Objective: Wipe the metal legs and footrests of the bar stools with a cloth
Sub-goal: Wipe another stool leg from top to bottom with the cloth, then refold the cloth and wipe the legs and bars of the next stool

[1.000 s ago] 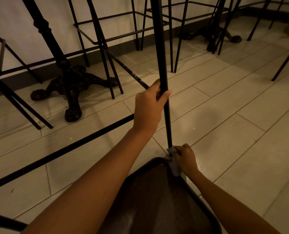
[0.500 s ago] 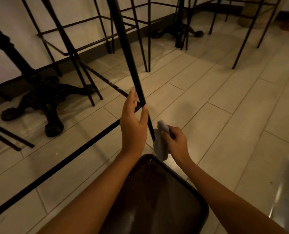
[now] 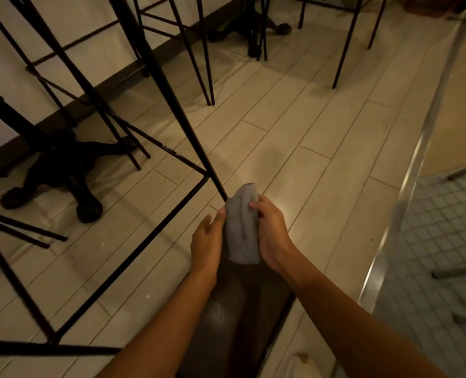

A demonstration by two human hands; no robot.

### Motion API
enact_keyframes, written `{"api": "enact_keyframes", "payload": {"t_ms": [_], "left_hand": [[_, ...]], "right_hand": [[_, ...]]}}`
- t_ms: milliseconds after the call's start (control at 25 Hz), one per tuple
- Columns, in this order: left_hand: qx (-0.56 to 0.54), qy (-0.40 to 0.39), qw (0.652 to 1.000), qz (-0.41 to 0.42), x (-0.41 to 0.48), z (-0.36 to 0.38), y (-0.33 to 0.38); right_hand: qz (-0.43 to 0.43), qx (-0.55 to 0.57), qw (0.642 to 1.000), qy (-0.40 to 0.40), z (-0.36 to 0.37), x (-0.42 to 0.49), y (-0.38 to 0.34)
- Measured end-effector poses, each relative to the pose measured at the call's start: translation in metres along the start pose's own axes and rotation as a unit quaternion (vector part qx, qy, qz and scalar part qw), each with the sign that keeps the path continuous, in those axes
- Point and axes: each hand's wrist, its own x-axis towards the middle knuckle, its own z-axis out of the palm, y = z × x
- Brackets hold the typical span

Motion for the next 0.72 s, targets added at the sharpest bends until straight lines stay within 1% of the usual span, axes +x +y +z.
{"api": "enact_keyframes", "payload": {"t_ms": [40,80,160,200,280,360,480,640,720], "left_hand": [[-0.029,-0.012,0.999,-0.03,-0.011,-0.001,0.015],[-0.056,-0.031,0.996,-0.058,-0.02,-0.001,0.029],[-0.1,-0.078,0.987,-0.096,-0.034,0.004,0.051],[-0.121,-0.1,0.982,-0.104,-0.041,0.007,0.063],[-0.151,-0.118,0.976,-0.101,-0.048,0.014,0.088],[-0.172,-0.111,0.975,-0.081,-0.053,0.019,0.11],[-0.196,-0.086,0.975,-0.061,-0.062,0.028,0.144],[-0.246,-0.03,0.965,-0.088,-0.059,0.037,0.186],[-0.277,0.001,0.957,-0.09,-0.055,0.041,0.207]], "right_hand": [[0.017,0.007,1.0,-0.013,0.006,-0.011,-0.011],[0.016,-0.027,0.999,-0.011,0.012,-0.02,-0.023],[-0.034,-0.144,0.989,-0.006,0.018,-0.032,-0.043],[-0.047,-0.179,0.983,-0.001,0.022,-0.036,-0.057],[-0.046,-0.207,0.977,0.01,0.032,-0.04,-0.09],[-0.025,-0.217,0.976,0.016,0.041,-0.043,-0.122],[0.008,-0.238,0.971,-0.026,0.053,-0.043,-0.171],[0.024,-0.275,0.957,-0.094,0.072,-0.035,-0.22],[0.026,-0.307,0.945,-0.112,0.084,-0.026,-0.244]]}}
